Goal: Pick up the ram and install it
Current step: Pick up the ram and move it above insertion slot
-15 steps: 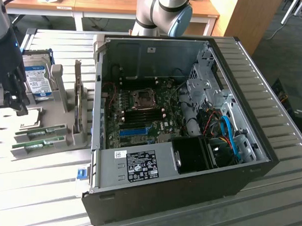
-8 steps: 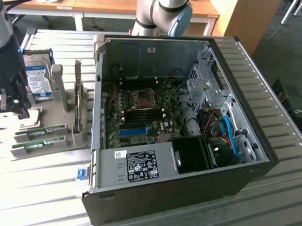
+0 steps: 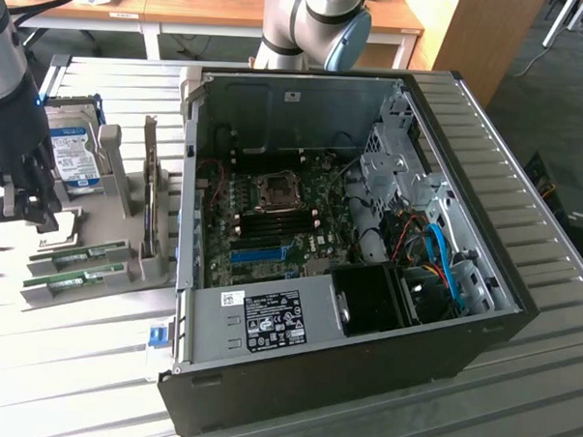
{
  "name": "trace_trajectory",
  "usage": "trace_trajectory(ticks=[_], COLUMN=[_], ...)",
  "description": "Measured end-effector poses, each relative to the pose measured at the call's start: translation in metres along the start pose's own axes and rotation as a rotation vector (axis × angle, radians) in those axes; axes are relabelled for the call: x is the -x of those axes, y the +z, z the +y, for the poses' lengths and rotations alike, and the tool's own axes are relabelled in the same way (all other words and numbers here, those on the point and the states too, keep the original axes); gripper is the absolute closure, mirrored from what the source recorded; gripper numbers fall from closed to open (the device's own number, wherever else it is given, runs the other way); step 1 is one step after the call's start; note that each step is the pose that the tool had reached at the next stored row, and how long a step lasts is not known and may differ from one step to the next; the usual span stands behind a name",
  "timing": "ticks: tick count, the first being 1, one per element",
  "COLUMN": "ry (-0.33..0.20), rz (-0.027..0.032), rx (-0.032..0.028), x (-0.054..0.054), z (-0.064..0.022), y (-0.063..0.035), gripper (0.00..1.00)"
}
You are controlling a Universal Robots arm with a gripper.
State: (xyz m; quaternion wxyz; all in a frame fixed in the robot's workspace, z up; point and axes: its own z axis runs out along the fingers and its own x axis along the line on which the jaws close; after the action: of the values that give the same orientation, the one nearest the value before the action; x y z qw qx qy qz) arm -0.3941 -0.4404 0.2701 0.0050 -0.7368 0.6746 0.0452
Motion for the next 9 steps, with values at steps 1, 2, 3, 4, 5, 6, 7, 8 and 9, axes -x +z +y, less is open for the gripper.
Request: trace_trajectory(ticks=[1,2,3,4,5,6,7,8,9], ry=[0.0,0.0,-0.001,-0.001,-0.001,-0.002,-0.002,-0.002,-0.002], rz=[0.0001,0.0002,0.0002,0.0005,0.0004,0.0002,0.0,-0.0002,-0.0002], rx=[-0.001,-0.0034,-0.008,-0.0131,-0.0173,-0.0206,-0.0231,-0.0235,-0.0236], x=[-0.0001,0.0,0.0,0.0,0.0,0.0,0.0,0.0,0.0001], z=[0.0,0.0002,0.0005,0.0008,0.0009,0.0009,0.0009,0.0009,0.001], y=[0.0001,0.0001,0.0003,0.0002,0.0001,0.0,0.0,0.0001,0.0001], gripper=[0.69,0.69,0.69,0.69,0.69,0.69,0.69,0.69,0.69])
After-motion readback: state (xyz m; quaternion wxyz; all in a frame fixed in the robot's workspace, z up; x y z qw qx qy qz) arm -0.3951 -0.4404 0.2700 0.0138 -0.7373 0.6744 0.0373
